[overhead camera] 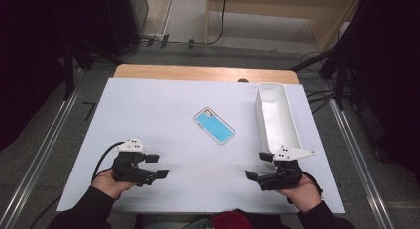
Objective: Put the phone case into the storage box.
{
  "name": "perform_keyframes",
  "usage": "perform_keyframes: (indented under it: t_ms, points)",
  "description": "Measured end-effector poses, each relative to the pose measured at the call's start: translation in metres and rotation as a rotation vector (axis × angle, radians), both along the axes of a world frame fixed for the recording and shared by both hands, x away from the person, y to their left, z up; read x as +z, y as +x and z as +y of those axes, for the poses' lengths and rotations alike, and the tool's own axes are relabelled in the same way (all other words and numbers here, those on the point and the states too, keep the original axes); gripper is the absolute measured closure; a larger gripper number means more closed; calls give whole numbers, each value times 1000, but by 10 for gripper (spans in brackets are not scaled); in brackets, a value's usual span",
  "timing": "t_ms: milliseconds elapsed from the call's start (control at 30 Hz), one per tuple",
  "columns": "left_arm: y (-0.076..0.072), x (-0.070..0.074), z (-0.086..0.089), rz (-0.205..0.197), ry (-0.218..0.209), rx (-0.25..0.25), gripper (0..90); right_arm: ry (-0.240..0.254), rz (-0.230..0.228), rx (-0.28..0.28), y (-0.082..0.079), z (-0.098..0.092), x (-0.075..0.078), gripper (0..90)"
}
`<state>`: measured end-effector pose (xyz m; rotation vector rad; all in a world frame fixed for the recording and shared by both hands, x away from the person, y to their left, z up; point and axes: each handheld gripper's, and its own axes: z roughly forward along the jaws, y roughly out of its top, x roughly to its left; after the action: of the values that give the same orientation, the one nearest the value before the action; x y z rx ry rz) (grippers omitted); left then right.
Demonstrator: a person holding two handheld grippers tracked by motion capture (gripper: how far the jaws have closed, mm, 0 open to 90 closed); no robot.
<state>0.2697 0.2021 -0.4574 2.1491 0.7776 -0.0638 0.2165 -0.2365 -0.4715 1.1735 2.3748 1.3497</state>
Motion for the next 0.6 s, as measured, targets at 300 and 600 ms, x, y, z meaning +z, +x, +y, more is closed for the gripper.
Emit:
perform_keyframes:
  t_ms: [300, 600]
  points:
    - [1, 0, 0, -1, 0, 1, 275, -7, 9, 2, -1, 0, 0, 132]
    - [1, 0, 0, -1, 5, 2, 275, -6, 13, 3, -1, 1, 0, 132]
